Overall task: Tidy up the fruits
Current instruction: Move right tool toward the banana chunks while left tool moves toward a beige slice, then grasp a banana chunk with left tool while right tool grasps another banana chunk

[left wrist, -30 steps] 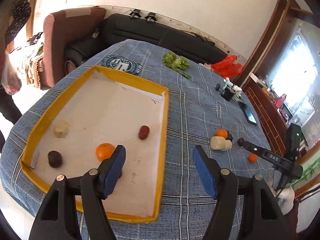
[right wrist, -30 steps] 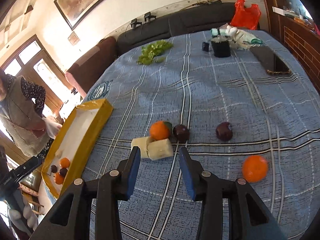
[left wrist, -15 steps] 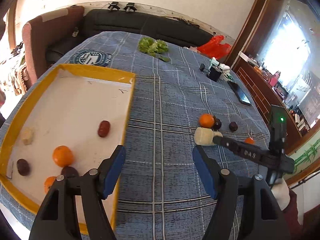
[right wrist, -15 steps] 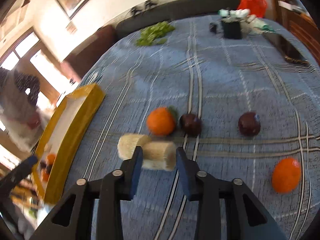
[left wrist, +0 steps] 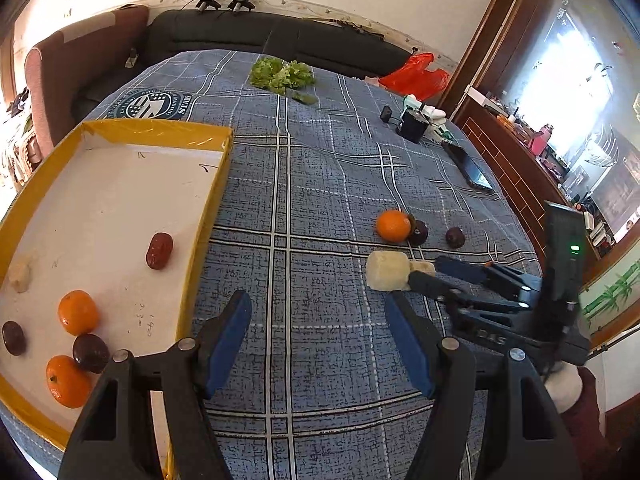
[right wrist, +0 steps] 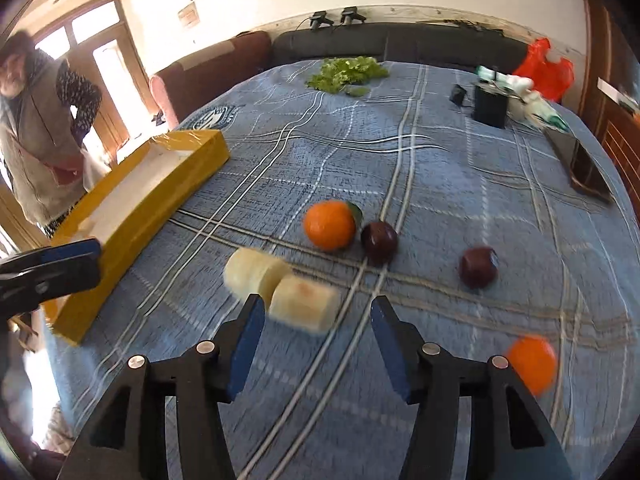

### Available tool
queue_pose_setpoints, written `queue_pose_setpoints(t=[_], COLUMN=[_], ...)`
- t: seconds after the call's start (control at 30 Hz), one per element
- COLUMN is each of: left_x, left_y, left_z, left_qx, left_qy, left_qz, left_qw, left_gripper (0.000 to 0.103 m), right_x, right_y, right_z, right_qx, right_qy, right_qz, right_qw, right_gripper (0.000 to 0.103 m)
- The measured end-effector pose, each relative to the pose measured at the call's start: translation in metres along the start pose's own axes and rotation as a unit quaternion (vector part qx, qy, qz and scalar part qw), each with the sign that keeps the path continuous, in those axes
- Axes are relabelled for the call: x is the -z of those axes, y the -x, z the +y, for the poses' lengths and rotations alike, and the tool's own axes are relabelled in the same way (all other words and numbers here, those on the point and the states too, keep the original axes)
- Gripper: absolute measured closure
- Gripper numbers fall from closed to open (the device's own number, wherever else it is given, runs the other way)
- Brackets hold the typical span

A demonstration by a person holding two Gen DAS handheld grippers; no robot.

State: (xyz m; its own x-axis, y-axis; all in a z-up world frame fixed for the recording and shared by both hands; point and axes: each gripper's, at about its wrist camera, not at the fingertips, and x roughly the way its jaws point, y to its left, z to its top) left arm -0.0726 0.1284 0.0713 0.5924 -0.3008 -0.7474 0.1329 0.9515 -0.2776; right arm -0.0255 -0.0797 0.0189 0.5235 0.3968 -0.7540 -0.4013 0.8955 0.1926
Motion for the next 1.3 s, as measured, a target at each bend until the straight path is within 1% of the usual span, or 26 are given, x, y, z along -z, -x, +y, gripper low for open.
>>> queue_pose_setpoints(t=[0.1,0.17,0.2,0.23,0.27,0.33,0.47,0.63,0.73,0.8,0.93,1.03,1.13,1.2,1.23,1.27,1.3], left_x=[-0.002,-0.004,-0.005,-0.006,-0.007,-0.008,-0.011,-0.01,-0.002,0.004,0.01,0.014,0.02,0.021,0.022,0.022,0.024], left_y=[0.002,-0.001,-0.003,-0.005,-0.009,-0.015,-0.032,-0.054,-0.065,-0.067,-0.063,-0.065,-0.071,-0.075,-0.076,-0.078,-0.078], left_z=[0.001,0.002,0.002,0.002,0.002,0.0,-0.01,-0.029,-0.039,-0.042,-0.046,-0.052,-0.059,-0.063,-0.065,-0.067,-0.07], left_qx=[-0.001,0.001,0.0,0.001,0.002,0.002,0.002,0.006,-0.007,-0.016,-0.02,-0.014,-0.015,-0.009,0.0,0.003,-0.002], left_qy=[0.001,0.005,0.007,0.008,0.011,0.011,-0.002,-0.042,-0.077,-0.098,-0.121,-0.137,-0.156,-0.16,-0.162,-0.164,-0.168], left_qz=[-0.005,-0.004,-0.001,0.001,0.004,0.009,0.022,0.035,0.041,0.039,0.028,0.035,0.042,0.046,0.05,0.054,0.052], left_qw=[1.0,1.0,1.0,1.0,0.9999,0.9999,0.9998,0.9985,0.9961,0.9944,0.992,0.9898,0.9868,0.986,0.9856,0.9849,0.9844], left_gripper=[0.034,0.034,0.034,0.034,0.034,0.034,0.034,0.035,0.035,0.034,0.03,0.03,0.03,0.037,0.054,0.065,0.065], right_x=[-0.001,0.002,0.003,0.004,0.006,0.008,0.015,0.026,0.031,0.034,0.036,0.034,0.033,0.033,0.033,0.032,0.032], right_y=[-0.006,-0.005,-0.005,-0.006,-0.005,-0.004,0.002,0.016,0.023,0.024,0.025,0.025,0.024,0.024,0.023,0.023,0.024], right_z=[0.0,0.002,0.002,0.003,0.003,0.006,0.007,0.0,-0.009,-0.013,-0.017,-0.016,-0.014,-0.012,-0.011,-0.01,-0.009], right_qx=[-0.036,-0.042,-0.05,-0.054,-0.054,-0.051,-0.05,-0.044,-0.044,-0.042,-0.042,-0.042,-0.043,-0.042,-0.04,-0.04,-0.04], right_qy=[-0.005,-0.001,0.0,-0.003,-0.001,0.0,-0.007,-0.023,-0.039,-0.046,-0.054,-0.057,-0.059,-0.059,-0.059,-0.059,-0.059], right_qz=[0.003,0.003,0.005,0.01,0.01,0.01,0.012,0.009,0.008,0.009,0.01,0.008,0.008,0.009,0.01,0.011,0.011], right_qw=[0.999,0.999,0.999,0.998,0.999,0.999,0.999,0.999,0.998,0.998,0.998,0.997,0.997,0.997,0.997,0.997,0.997], right_gripper=[0.043,0.046,0.052,0.057,0.059,0.06,0.064,0.064,0.064,0.064,0.064,0.064,0.064,0.064,0.064,0.064,0.064])
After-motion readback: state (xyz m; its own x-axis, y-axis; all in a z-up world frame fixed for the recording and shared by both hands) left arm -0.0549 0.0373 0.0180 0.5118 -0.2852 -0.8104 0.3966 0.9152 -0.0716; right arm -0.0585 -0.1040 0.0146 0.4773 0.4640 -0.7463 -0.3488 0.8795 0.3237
